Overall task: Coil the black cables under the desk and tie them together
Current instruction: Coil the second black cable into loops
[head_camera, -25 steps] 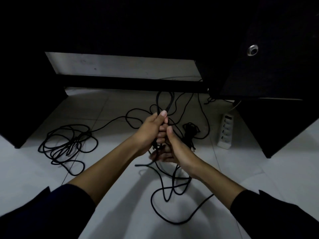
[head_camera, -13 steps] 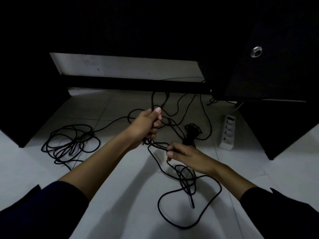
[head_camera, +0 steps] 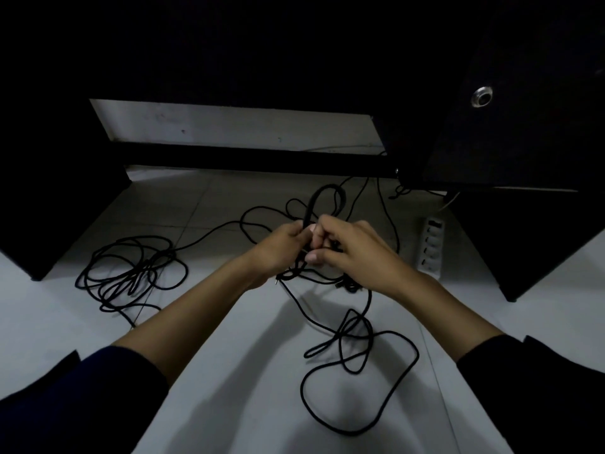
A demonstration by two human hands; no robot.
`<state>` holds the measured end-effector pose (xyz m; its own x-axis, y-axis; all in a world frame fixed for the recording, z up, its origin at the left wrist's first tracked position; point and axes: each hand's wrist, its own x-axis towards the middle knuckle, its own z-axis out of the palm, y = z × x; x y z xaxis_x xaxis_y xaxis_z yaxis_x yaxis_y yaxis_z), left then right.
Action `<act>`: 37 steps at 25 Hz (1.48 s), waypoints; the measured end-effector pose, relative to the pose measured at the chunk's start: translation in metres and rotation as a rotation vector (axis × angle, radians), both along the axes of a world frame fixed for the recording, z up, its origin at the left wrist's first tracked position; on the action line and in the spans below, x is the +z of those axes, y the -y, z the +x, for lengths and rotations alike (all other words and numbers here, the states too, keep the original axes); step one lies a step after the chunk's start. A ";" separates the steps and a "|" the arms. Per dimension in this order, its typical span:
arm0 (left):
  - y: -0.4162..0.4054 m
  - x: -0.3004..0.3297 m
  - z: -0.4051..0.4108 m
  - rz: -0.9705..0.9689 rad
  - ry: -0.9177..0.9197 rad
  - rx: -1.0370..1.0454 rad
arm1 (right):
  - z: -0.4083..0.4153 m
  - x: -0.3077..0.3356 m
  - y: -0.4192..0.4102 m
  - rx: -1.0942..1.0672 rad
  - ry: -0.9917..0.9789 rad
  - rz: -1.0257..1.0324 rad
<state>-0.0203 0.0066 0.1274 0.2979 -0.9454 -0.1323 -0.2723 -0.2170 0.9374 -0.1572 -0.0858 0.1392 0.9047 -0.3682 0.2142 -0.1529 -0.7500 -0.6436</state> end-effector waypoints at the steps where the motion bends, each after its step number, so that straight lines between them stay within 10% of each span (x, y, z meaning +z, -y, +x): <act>1: -0.001 -0.001 0.000 0.001 -0.037 -0.025 | 0.001 0.001 0.000 0.005 -0.009 -0.003; 10: -0.001 0.004 -0.004 0.036 -0.123 0.018 | -0.011 0.011 0.021 -0.045 -0.012 0.046; 21: -0.010 0.011 -0.009 0.060 0.039 -0.159 | -0.009 0.005 0.039 -0.199 0.264 -0.587; 37: -0.007 -0.002 -0.037 -0.087 -0.276 -0.138 | 0.013 0.009 0.021 -0.384 0.316 0.646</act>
